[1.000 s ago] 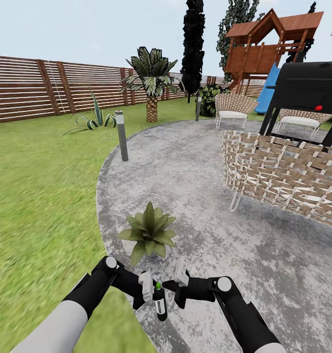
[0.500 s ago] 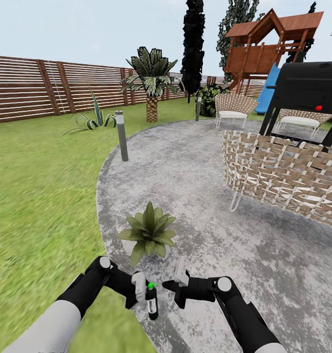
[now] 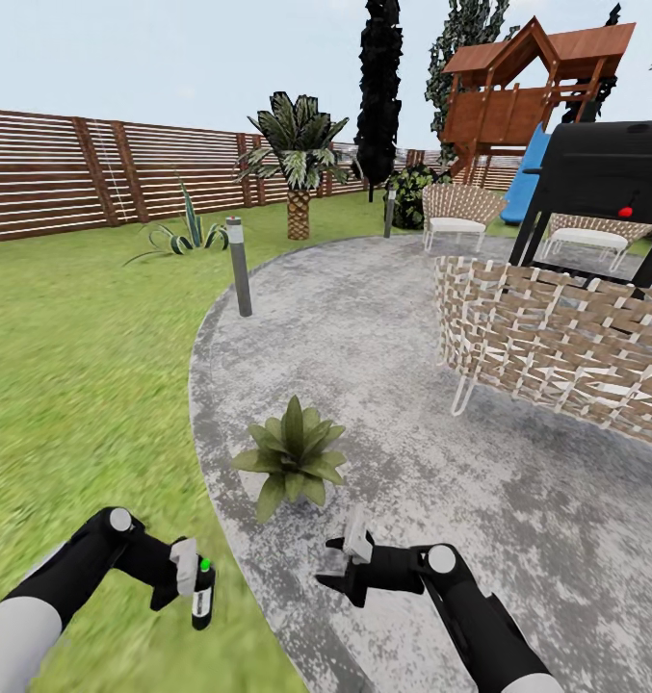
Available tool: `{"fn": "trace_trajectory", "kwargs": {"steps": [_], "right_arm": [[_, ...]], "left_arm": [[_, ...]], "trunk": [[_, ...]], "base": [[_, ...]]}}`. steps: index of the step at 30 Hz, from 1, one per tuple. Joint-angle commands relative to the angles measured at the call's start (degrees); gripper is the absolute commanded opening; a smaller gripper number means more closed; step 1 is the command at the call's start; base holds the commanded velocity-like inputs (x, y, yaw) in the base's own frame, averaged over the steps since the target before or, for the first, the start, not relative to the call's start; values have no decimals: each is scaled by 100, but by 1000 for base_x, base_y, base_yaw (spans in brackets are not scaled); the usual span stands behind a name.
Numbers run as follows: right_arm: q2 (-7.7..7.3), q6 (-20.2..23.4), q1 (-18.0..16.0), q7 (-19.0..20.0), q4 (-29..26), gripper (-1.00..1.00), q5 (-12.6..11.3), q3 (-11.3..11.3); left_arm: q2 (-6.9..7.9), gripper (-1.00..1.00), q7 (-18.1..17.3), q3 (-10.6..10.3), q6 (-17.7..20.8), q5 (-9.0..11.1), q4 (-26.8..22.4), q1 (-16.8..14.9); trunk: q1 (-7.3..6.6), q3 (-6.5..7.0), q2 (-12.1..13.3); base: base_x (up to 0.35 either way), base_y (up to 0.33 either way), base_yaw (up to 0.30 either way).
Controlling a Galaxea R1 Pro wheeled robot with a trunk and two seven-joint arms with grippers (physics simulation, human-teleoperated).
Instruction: Pick up the pesticide atomizer in the garden and spray insectifuge to fully cover both potted plants in the garden.
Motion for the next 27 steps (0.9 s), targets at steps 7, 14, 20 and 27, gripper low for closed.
{"fn": "trace_trajectory", "kwargs": {"steps": [7,14,20,27], "right_arm": [[-241,-77,2,-245,646,100,83,-31],[-839,-1117,10,-2726,3134,100,36,-25],[-832,-1870,22,-5918,5108,100,-723,-31],[-834,-1889,29,-6957,5361,100,-2463,-24]], "left_arm": [[23,-100,1044,405,56,92,258,1],[-192,-100,1800,1112,132,322,886,-5],[-232,-100,2160,1679,1816,359,855,-22],[-240,-100,1684,1604,2748,301,826,-75]], "trunk": [[-1,-5,-2],[-1,-5,-2],[-1,-5,-2],[-1,-5,-2]], "base": [[0,0,0],[0,0,0],[0,0,0],[0,0,0]]}}
